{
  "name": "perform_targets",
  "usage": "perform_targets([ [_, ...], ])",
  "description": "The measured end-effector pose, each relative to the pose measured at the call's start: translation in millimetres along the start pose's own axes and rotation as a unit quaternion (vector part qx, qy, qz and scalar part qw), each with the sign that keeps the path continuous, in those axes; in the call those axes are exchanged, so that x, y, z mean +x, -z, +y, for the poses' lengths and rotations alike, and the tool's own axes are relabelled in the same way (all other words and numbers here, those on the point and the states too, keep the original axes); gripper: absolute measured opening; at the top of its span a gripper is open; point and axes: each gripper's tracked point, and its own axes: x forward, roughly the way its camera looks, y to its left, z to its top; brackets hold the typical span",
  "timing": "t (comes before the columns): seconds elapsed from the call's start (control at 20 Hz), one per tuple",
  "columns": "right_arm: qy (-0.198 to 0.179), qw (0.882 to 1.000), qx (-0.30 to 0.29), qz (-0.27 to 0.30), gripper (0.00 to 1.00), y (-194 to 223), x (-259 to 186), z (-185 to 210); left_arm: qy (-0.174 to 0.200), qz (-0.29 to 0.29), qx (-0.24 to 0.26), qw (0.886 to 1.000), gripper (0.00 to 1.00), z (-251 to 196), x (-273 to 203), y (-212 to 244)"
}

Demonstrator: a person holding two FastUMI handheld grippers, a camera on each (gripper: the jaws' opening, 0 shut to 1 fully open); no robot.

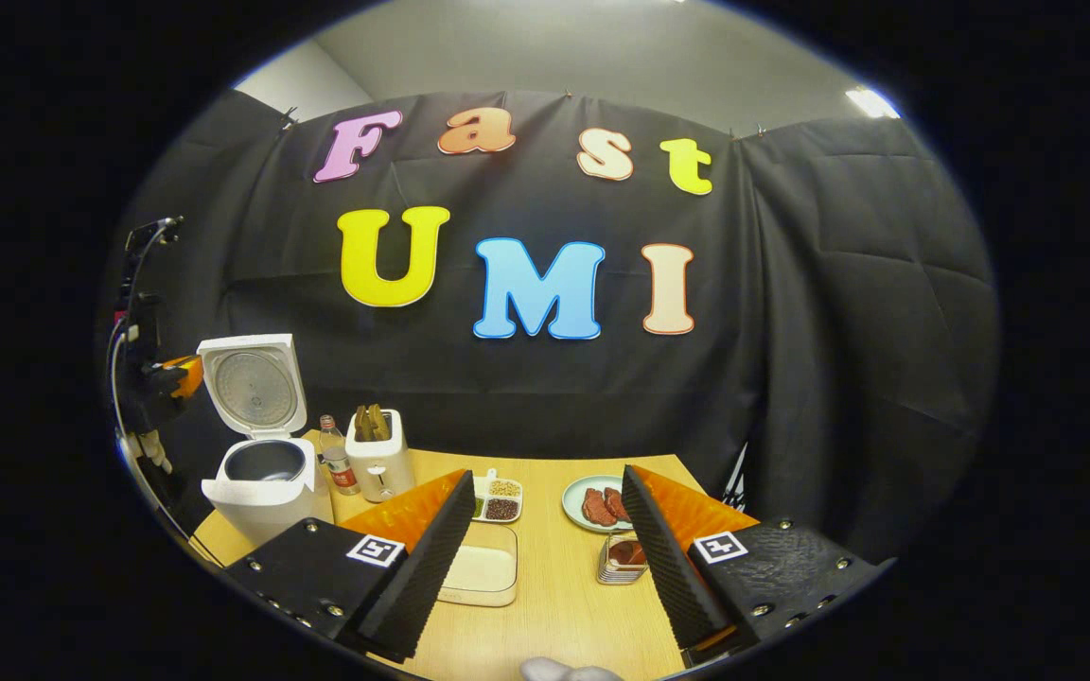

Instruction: Close the left gripper, press the button to open the rice cooker; take a wooden spoon from the chopstick holder with the right hand, scoop a spoonful of rice and pour it into the rice cooker, then put the wooden spoon back into the chopstick holder.

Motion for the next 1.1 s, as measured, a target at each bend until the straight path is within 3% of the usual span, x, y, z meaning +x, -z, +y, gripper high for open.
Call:
perform_targets([
  [0.1, 0.006, 1.0, 0.005, 0.002, 0.95, 5.1, -2.1, -2.1, 0.016, 0.003, -0.002, 1.0, 0.34, -6.2, -20.8, 2.7],
  [0.2, 0.016, 1.0, 0.001, -0.002, 0.95, 9.5, -1.9, -9.0, 0.03, -0.006, -0.002, 1.0, 0.48, -10.4, -43.8, -2.0],
  [0.4, 0.029, 1.0, 0.009, -0.004, 0.95, 26.5, -1.2, -26.6, 0.048, -0.045, -0.014, 0.998, 0.98, -19.9, -92.6, -12.0],
  [0.65, 0.041, 0.997, 0.057, 0.04, 0.95, 83.7, 8.1, -52.0, 0.085, -0.087, -0.01, 0.993, 0.98, -44.3, -146.6, -34.7],
  [0.85, 0.059, 0.993, 0.076, 0.075, 0.95, 128.3, 30.2, -83.4, 0.1, -0.087, -0.021, 0.991, 0.98, -59.6, -168.1, -44.0],
  [1.1, 0.067, 0.985, 0.119, 0.102, 0.96, 173.6, 82.3, -115.6, 0.094, -0.077, -0.032, 0.992, 0.99, -75.2, -175.7, -51.4],
])
